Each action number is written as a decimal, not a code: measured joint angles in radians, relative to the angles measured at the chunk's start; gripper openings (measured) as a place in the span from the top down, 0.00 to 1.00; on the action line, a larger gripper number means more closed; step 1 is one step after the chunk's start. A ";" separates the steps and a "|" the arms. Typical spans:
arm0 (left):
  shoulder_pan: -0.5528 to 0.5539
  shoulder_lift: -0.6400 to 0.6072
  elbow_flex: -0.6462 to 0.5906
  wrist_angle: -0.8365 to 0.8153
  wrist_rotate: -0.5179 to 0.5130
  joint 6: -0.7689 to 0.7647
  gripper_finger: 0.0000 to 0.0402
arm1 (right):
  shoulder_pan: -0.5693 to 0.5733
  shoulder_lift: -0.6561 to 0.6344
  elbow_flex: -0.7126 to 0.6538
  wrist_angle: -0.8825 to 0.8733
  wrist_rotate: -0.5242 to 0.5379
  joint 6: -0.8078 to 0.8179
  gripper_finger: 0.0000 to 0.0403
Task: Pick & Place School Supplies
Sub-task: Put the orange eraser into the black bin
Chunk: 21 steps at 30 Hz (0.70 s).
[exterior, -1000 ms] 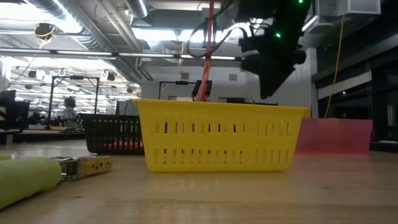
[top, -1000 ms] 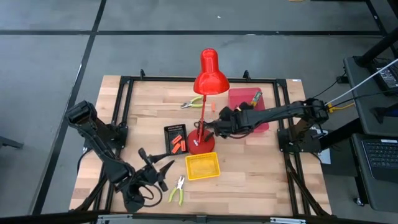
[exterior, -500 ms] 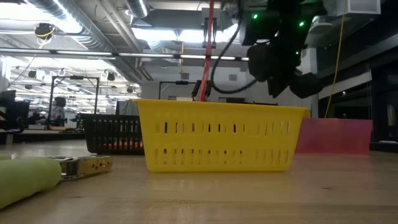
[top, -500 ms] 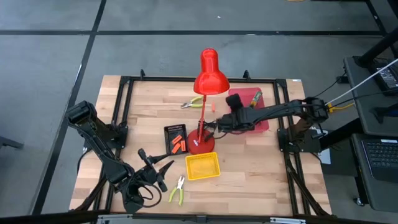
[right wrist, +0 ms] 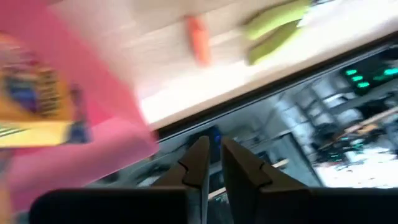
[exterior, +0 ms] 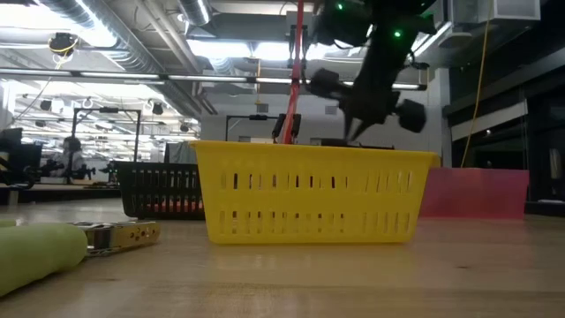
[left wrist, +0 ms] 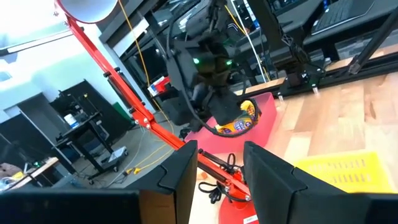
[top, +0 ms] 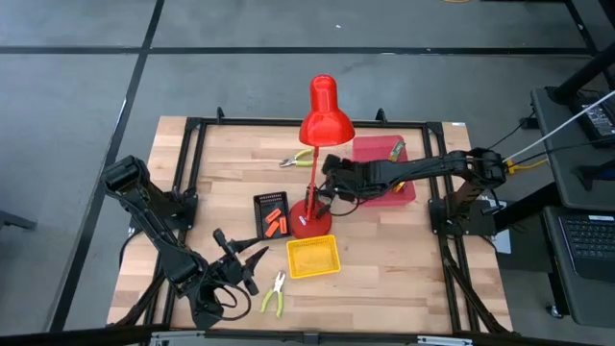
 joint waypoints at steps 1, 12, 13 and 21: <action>0.000 0.000 0.000 -0.004 0.000 0.000 0.68 | -0.002 0.000 0.000 0.038 -0.012 -0.031 0.89; -0.002 0.000 -0.017 -0.032 0.000 -0.055 0.68 | -0.075 0.000 0.000 0.058 -0.246 0.110 0.89; -0.002 0.000 -0.020 -0.035 0.000 -0.061 0.68 | -0.084 0.000 0.000 0.057 -0.257 0.109 0.89; -0.002 0.000 -0.027 -0.055 0.000 -0.082 0.68 | -0.171 0.036 0.000 0.046 -0.276 -0.012 0.89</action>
